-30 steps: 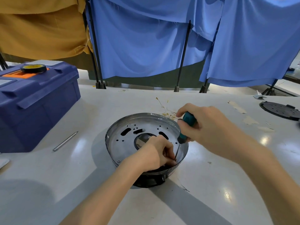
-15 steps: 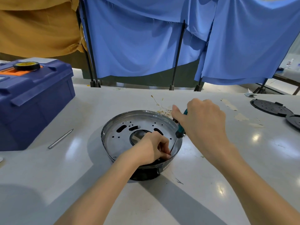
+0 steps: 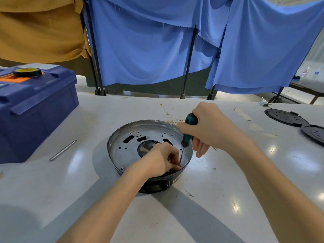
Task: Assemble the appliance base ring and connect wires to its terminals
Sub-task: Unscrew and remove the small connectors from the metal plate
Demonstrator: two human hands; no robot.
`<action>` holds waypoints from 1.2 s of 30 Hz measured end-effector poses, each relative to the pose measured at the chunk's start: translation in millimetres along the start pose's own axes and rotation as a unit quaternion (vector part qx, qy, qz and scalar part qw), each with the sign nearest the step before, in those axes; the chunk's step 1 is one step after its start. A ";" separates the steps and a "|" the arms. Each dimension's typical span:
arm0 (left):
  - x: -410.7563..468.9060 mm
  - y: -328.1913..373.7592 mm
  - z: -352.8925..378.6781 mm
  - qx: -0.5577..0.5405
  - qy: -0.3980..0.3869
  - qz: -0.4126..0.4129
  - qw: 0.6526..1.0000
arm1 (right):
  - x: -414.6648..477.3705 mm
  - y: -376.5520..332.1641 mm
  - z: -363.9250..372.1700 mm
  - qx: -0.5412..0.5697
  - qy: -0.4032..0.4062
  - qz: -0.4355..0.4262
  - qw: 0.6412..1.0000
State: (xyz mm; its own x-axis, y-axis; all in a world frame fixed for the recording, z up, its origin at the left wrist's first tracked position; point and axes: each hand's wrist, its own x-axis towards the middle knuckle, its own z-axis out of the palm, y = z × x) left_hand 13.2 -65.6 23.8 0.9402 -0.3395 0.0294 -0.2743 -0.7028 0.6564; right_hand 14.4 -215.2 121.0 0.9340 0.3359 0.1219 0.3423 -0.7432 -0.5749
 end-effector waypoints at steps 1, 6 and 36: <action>-1.3 0.5 0.0 -0.012 -0.003 0.001 1.000 | 1.6 0.3 3.6 -0.013 0.032 0.017 0.999; -2.8 4.3 -0.8 -0.017 -0.006 -0.010 1.000 | 0.4 8.3 9.8 -0.151 0.160 -0.041 0.975; -1.3 5.6 -0.9 0.020 0.001 -0.002 1.000 | -5.8 1.0 -22.6 -0.097 -0.137 -0.073 0.983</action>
State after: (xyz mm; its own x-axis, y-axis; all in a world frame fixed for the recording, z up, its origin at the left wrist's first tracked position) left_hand 10.6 -68.5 28.2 0.9413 -0.3363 0.0283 -0.2791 -0.7287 0.6254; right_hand 11.7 -230.9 138.0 0.8195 0.5712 -0.0456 0.5092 -0.7625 -0.3991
